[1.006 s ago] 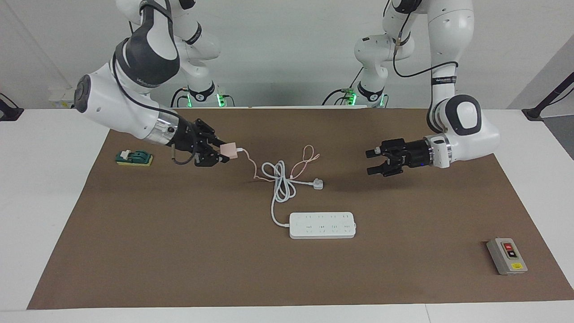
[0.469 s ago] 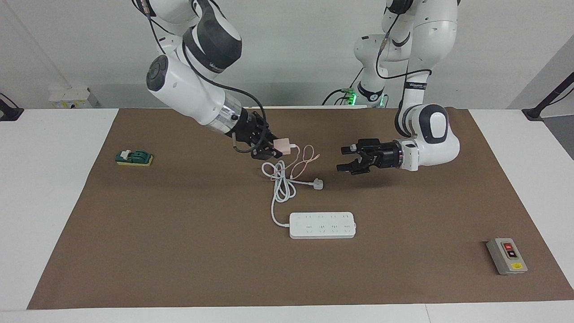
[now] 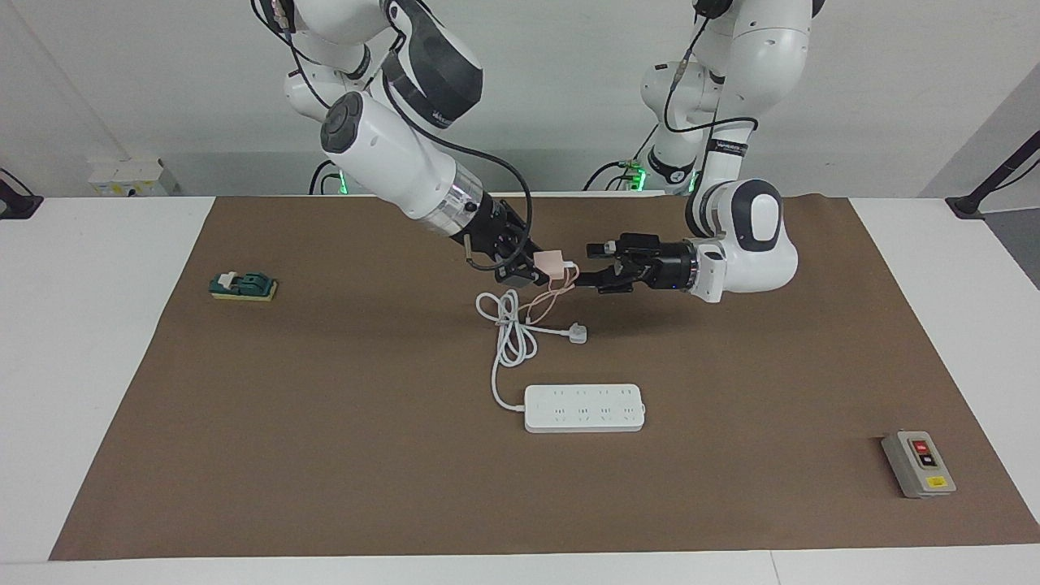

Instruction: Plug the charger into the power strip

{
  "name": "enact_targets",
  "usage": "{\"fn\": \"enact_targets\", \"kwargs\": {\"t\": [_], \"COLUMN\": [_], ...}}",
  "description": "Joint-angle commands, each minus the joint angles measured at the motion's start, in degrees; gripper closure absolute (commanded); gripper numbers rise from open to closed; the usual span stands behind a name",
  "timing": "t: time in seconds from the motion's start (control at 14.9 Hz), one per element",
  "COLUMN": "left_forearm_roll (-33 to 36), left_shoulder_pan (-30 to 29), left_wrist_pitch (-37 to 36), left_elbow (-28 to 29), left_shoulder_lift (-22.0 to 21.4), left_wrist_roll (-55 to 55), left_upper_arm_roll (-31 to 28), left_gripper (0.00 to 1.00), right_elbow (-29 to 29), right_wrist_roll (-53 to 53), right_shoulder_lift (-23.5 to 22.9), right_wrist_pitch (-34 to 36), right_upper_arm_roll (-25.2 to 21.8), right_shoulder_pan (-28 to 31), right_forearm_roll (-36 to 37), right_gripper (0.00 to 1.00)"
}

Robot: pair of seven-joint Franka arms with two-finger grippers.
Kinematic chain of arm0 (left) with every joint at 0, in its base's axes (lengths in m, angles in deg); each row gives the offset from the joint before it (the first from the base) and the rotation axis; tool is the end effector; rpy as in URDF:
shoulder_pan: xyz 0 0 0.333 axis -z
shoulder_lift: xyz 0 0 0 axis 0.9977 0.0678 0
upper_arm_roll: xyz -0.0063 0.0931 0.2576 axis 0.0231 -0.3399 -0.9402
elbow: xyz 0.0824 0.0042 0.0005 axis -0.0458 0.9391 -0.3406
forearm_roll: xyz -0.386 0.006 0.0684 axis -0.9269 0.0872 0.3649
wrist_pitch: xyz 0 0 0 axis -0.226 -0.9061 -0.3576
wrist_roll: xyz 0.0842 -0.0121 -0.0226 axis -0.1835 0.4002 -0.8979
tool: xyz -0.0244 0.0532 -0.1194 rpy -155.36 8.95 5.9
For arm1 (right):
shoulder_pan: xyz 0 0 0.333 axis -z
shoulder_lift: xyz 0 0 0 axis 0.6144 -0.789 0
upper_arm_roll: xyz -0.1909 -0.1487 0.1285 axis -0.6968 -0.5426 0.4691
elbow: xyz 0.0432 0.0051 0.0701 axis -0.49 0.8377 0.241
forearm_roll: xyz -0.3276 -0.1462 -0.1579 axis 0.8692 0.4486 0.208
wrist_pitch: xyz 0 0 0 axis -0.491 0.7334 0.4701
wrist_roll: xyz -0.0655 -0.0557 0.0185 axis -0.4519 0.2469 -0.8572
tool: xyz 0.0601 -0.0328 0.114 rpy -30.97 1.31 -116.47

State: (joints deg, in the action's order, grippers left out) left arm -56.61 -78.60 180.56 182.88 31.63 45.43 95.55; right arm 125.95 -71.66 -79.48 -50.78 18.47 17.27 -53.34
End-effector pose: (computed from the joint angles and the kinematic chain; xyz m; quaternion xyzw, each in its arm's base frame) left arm 0.5407 -0.2551 0.3716 0.6745 0.0430 -0.0647 0.7342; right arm 0.5944 0.3115 0.4764 -0.6798 0.6518 0.2372 0.2383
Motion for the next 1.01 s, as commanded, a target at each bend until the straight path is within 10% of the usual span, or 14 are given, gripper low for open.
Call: {"fn": "enact_targets", "kwargs": {"t": [0.0,0.94], "left_forearm_roll": [-1.3,-3.4], "left_shoulder_pan": [2.5,6.5], "left_wrist_pitch": [3.7,13.7], "left_elbow": [0.8,-3.1], "left_shoulder_lift": [-2.8,-1.0], "left_wrist_roll": [-2.1,-2.0], "left_upper_arm_roll": [-0.2,-0.3], "left_gripper": [0.0,0.0], "right_elbow": [-0.7,-0.7], "right_wrist_roll": [-1.4,-1.5], "right_shoulder_lift": [-0.5,-0.5], "right_wrist_pitch": [-1.0,-0.7], "right_upper_arm_roll": [-0.1,0.2], "right_shoulder_pan": [0.0,-0.1], "right_forearm_roll": [-1.0,-1.1], "right_gripper": [1.0,1.0]}}
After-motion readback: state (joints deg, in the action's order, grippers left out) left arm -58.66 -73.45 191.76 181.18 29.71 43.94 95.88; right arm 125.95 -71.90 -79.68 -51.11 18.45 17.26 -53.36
